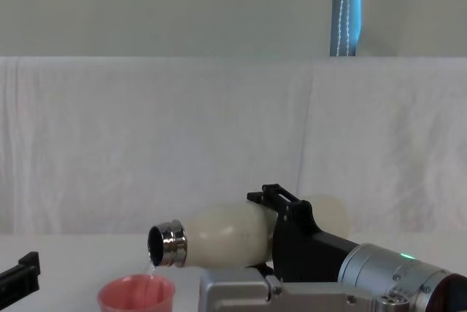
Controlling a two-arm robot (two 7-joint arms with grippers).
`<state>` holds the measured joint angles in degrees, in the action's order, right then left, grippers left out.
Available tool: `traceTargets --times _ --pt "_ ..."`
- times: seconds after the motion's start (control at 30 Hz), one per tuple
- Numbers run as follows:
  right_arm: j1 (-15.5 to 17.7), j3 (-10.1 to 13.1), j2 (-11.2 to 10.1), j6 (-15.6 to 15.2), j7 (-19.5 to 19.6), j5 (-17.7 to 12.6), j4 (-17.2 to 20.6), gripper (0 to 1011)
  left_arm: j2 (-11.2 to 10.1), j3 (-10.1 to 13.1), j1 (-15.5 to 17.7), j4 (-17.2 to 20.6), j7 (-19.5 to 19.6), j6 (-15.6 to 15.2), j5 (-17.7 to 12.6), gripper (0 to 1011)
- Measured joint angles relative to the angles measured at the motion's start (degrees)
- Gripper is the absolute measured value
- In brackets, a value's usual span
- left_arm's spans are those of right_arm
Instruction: Grasp the thermos with one hand and pour water into the cup lid.
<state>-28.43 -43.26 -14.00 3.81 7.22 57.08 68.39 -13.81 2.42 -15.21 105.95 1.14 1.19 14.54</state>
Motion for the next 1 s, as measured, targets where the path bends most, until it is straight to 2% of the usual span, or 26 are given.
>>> traceTargets --times 0.27,0.63,0.7,0.73,0.83,0.93,1.0 --pt "1.2 2.1 0.7 0.8 -1.9 -4.1 1.2 951 0.0 0.0 0.0 0.0 0.0 0.0 0.0 1001" --pt "4.8 4.5 0.0 0.9 -5.5 -8.9 7.8 951 0.0 0.0 0.0 0.0 0.0 0.0 0.0 1001" --pt "6.5 5.7 -0.3 0.8 -7.2 -11.3 10.5 951 0.0 0.0 0.0 0.0 0.0 0.0 0.0 1001" --pt "6.5 5.7 -0.3 0.8 -7.2 -11.3 10.5 951 0.0 0.0 0.0 0.0 0.0 0.0 0.0 1001" --pt "8.4 7.5 -0.4 0.7 -9.1 -14.7 13.0 951 0.0 0.0 0.0 0.0 0.0 0.0 0.0 1001" --pt "10.8 10.4 -0.3 0.8 -11.6 -20.4 15.7 951 0.0 0.0 0.0 0.0 0.0 0.0 0.0 1001" --pt "11.2 10.9 -0.3 1.0 -12.1 -21.4 16.1 951 0.0 0.0 0.0 0.0 0.0 0.0 0.0 1001"
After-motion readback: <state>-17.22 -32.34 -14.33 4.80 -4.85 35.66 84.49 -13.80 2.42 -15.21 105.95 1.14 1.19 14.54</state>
